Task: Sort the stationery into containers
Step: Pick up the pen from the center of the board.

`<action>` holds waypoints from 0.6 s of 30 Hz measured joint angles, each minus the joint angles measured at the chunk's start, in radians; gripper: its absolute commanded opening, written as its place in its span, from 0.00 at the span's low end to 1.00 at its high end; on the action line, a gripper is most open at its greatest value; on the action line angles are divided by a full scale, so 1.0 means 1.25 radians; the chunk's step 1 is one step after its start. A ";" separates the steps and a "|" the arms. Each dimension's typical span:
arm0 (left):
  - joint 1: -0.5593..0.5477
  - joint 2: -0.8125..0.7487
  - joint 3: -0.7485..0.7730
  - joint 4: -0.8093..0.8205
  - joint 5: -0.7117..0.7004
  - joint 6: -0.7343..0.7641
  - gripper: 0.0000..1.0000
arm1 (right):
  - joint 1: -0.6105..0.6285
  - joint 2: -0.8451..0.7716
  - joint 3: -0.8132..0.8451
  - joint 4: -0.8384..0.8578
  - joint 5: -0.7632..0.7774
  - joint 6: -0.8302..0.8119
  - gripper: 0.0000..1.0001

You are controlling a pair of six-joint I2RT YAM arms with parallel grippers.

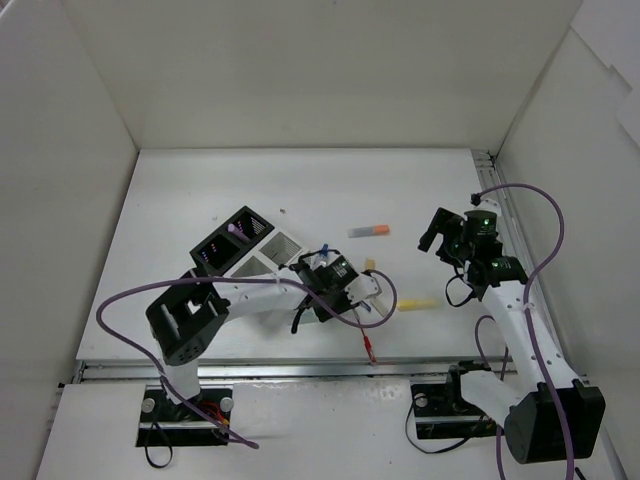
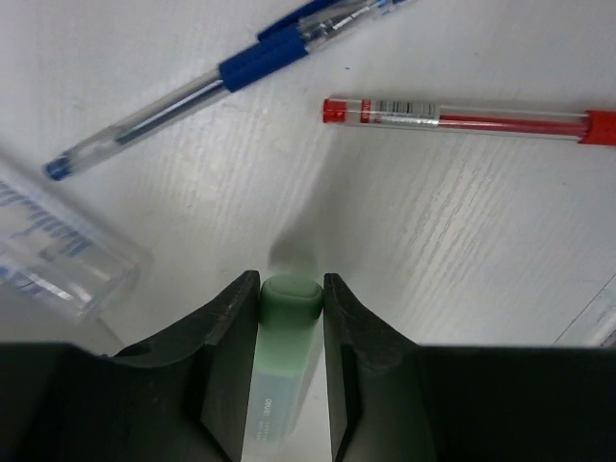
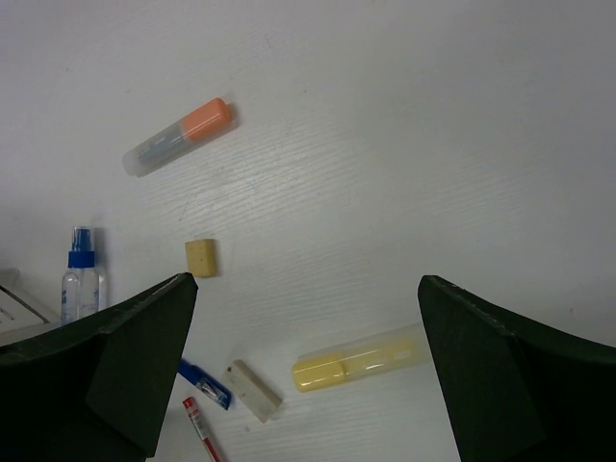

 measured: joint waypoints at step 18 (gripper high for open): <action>0.271 -0.497 -0.122 0.341 0.014 0.037 0.00 | -0.004 -0.023 -0.004 0.000 0.002 0.000 0.98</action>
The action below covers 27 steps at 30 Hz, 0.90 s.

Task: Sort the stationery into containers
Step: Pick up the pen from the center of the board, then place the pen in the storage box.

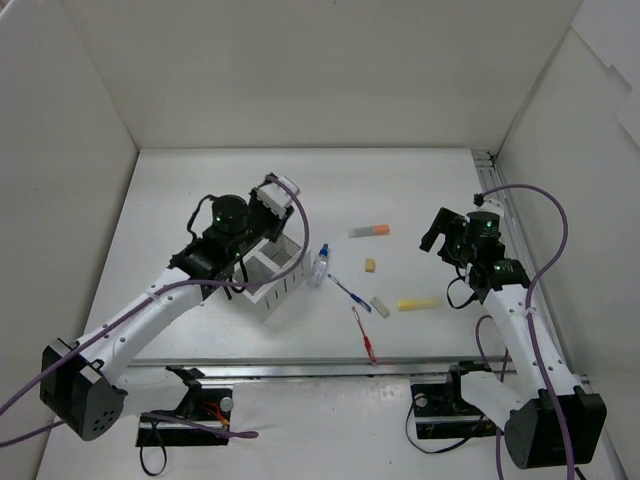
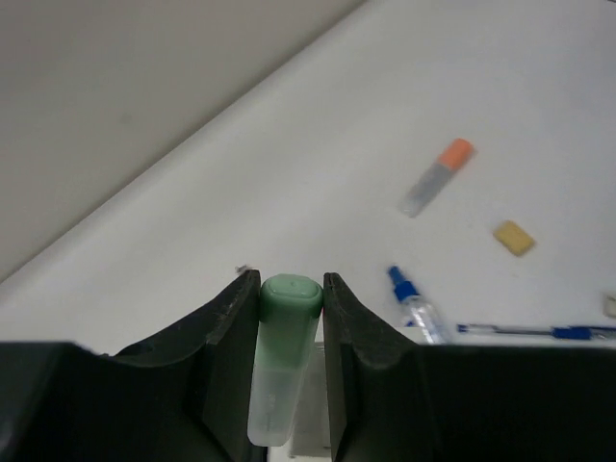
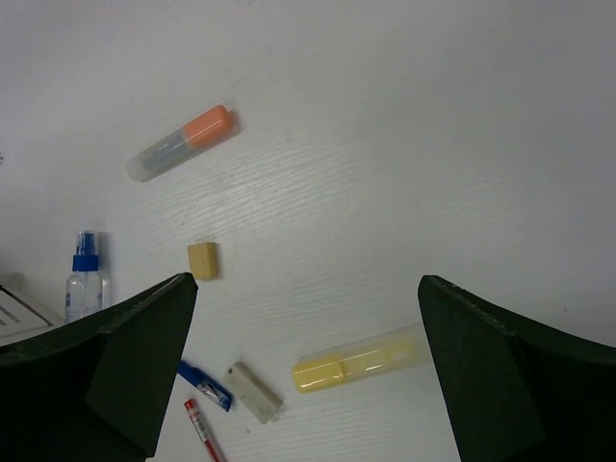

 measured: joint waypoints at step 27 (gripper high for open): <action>0.379 0.135 -0.256 0.511 0.250 -0.324 0.20 | 0.000 0.061 0.006 0.001 0.047 0.000 0.98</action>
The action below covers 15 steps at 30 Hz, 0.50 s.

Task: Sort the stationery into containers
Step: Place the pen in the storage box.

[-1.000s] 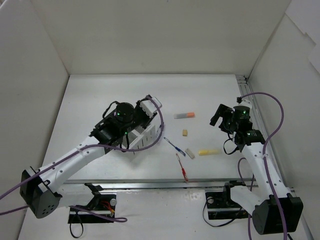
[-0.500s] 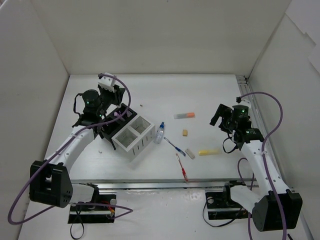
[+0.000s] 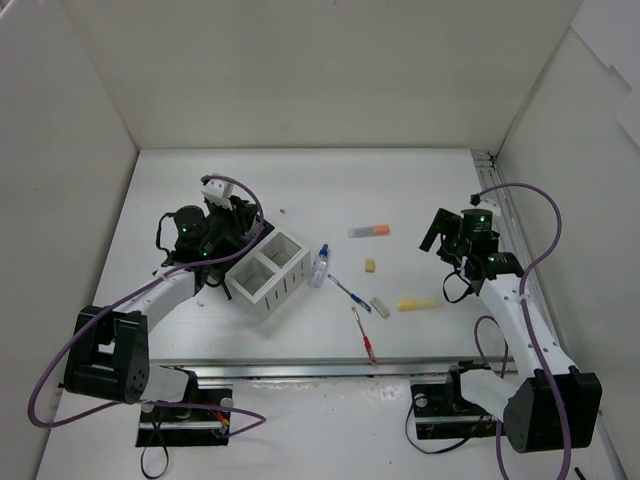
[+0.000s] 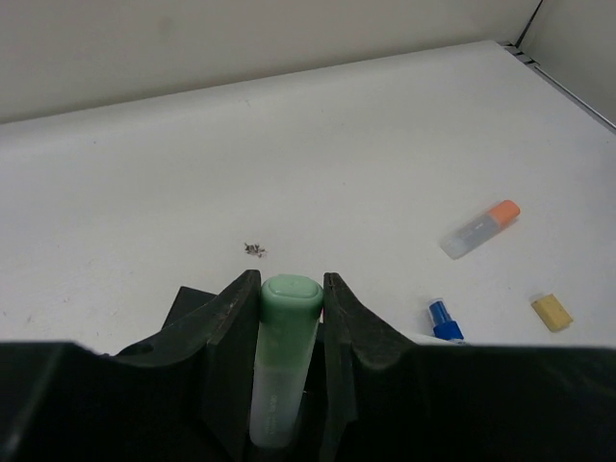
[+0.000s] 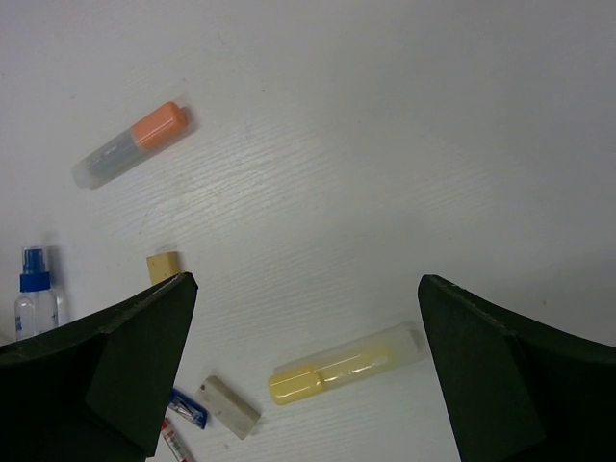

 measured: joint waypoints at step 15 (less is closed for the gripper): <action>0.000 -0.161 -0.046 -0.033 -0.044 -0.041 0.97 | 0.154 0.243 0.144 0.049 0.127 0.142 0.98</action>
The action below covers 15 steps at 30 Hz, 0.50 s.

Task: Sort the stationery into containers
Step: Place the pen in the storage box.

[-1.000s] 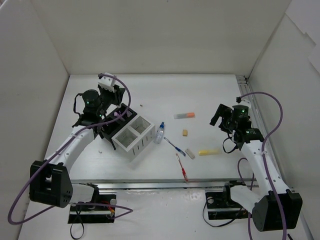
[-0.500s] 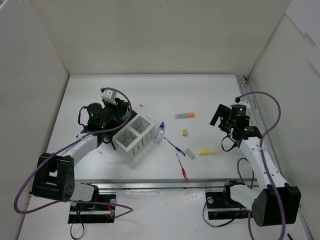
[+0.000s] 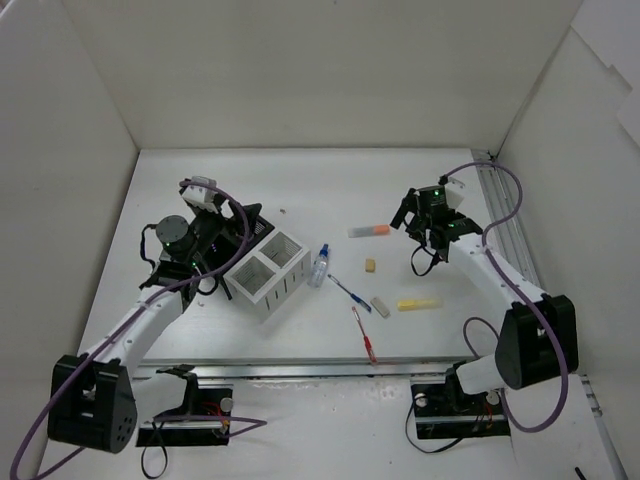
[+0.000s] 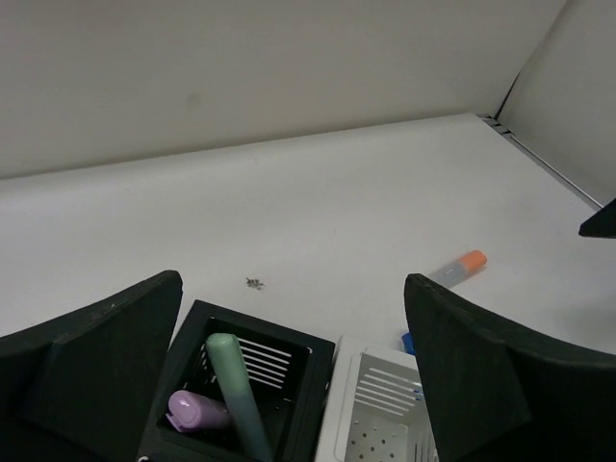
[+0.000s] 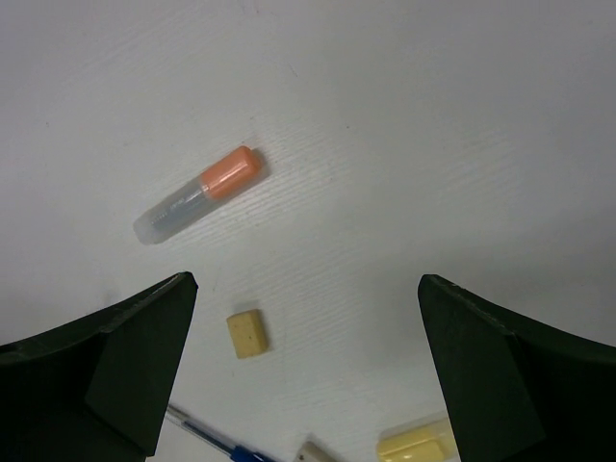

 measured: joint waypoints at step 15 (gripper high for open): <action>-0.024 -0.394 -0.003 -0.383 -0.105 -0.065 1.00 | 0.048 0.367 0.210 0.066 0.027 0.206 0.98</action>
